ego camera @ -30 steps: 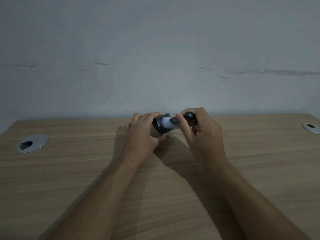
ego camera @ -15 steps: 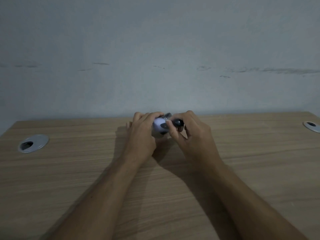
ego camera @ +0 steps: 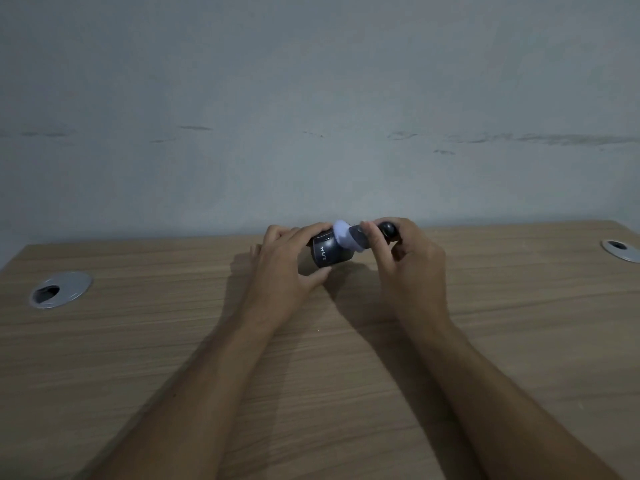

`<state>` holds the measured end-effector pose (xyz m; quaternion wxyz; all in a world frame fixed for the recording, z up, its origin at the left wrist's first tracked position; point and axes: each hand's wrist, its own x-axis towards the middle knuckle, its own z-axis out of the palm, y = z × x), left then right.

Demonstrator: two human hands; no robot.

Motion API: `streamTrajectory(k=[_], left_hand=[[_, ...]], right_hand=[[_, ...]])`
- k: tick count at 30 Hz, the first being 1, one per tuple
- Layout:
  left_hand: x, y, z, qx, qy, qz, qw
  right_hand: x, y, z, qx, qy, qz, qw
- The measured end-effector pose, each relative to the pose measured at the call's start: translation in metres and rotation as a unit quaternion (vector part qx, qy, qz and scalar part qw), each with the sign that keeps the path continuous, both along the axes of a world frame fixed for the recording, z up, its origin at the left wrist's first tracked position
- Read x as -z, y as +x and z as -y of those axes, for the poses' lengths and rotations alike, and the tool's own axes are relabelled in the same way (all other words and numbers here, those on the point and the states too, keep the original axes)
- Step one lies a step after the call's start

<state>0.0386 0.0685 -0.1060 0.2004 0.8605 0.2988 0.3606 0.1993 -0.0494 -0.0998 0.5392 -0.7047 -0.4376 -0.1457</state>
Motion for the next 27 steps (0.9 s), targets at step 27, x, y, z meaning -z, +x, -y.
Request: streamTrajectory(k=[27], left_hand=[[0.002,0.002,-0.001,0.0,0.028,-0.029,0.999]], right_hand=[[-0.002,-0.001,0.004,-0.019,0.032,0.034,0.999]])
